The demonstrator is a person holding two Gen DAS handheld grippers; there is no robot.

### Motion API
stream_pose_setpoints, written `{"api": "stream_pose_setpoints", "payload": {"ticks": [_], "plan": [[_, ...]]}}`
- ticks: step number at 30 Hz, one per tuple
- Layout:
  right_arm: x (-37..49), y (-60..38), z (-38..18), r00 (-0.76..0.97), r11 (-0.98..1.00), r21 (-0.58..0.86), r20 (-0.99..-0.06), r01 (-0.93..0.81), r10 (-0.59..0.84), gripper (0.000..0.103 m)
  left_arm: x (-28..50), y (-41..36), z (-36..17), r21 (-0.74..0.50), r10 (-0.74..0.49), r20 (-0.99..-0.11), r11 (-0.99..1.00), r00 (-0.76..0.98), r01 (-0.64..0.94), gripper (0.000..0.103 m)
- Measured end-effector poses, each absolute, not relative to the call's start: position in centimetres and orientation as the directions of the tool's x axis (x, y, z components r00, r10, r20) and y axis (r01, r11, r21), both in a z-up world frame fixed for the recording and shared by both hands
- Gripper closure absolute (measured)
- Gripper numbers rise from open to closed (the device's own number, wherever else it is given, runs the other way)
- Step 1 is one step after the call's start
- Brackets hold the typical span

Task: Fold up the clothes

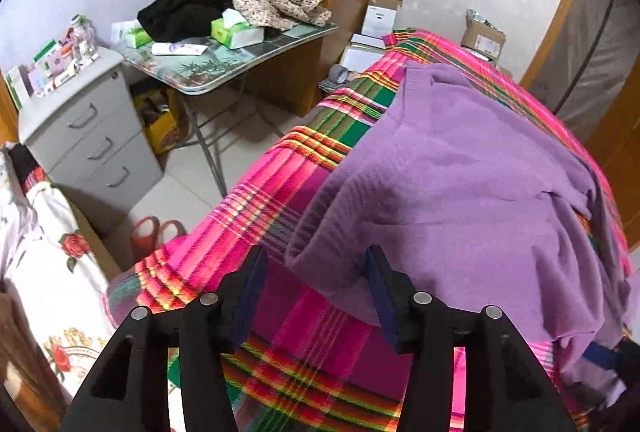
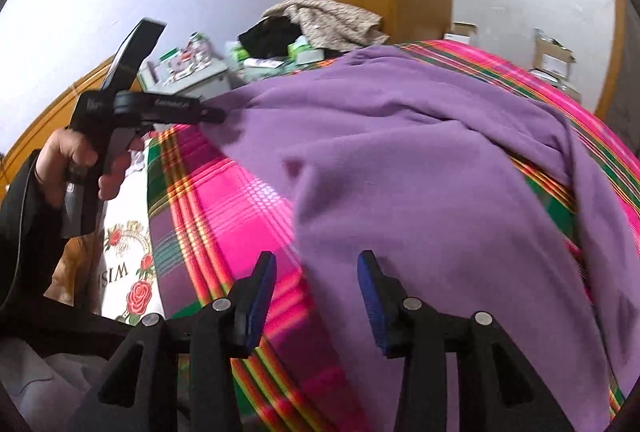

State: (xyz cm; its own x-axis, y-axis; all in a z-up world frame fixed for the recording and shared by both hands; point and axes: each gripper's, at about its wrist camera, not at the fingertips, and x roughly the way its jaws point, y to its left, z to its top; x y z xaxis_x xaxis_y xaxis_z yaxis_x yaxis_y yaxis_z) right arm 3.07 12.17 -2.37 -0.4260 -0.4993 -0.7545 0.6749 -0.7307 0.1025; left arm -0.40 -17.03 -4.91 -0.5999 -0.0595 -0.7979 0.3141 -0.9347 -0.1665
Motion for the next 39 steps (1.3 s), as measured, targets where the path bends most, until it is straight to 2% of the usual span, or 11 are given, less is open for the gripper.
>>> {"api": "stream_pose_setpoints", "payload": {"ticks": [5,6,8,9,10,11,15,24,29,36,39], "plan": [[3.1,10.8,-2.9,-0.451,-0.749,0.053,-0.769,0.661,-0.453,0.060,-0.8,-16.7,-5.1,-0.159,-0.066,-0.789,-0.939,-0.611,0.307,0.052],[2.9,10.6,-3.0,-0.455,-0.752,0.049,-0.770,0.657,-0.447,0.060,-0.9,-16.6,-5.2,-0.161,-0.063,-0.787,-0.939,-0.614,0.303,0.072],[2.8,10.3,-3.1,-0.458,-0.756,0.046,-0.771,0.653,-0.443,0.064,-1.1,-16.5,-5.3,-0.167,-0.056,-0.782,-0.941,-0.621,0.295,0.091],[2.7,10.4,-3.2,-0.460,-0.758,0.046,-0.771,0.650,-0.441,0.084,-1.0,-16.6,-5.0,-0.169,-0.056,-0.777,-0.941,-0.627,0.293,0.092],[2.7,10.5,-3.2,-0.461,-0.761,0.048,-0.770,0.647,-0.441,0.097,-0.7,-16.9,-4.7,-0.171,-0.058,-0.771,-0.940,-0.634,0.294,0.093],[2.7,10.8,-3.0,-0.462,-0.761,0.052,-0.767,0.646,-0.445,0.100,-0.5,-17.1,-4.3,-0.173,-0.060,-0.765,-0.940,-0.641,0.294,0.093],[3.1,12.1,-1.5,-0.479,-0.760,0.067,-0.740,0.646,-0.472,0.101,0.3,-18.1,-2.7,-0.182,-0.068,-0.740,-0.938,-0.669,0.296,0.094],[6.1,15.2,3.3,-0.389,-0.656,0.185,-0.677,0.731,-0.625,0.101,2.0,-21.3,-0.5,-0.158,-0.125,-0.717,-0.929,-0.686,0.334,0.094],[5.6,14.5,-0.8,-0.243,-0.630,0.233,-0.782,0.741,-0.574,0.099,0.8,-22.0,-3.7,-0.111,-0.115,-0.815,-0.931,-0.568,0.347,0.093],[4.5,17.3,1.3,-0.370,-0.699,0.234,-0.713,0.675,-0.596,0.090,1.4,-22.3,-2.3,-0.103,-0.155,-0.789,-0.920,-0.594,0.377,0.076],[3.8,18.5,2.1,-0.429,-0.743,0.234,-0.692,0.627,-0.580,0.086,1.8,-22.6,-1.4,-0.079,-0.211,-0.768,-0.906,-0.605,0.416,0.076]]}}
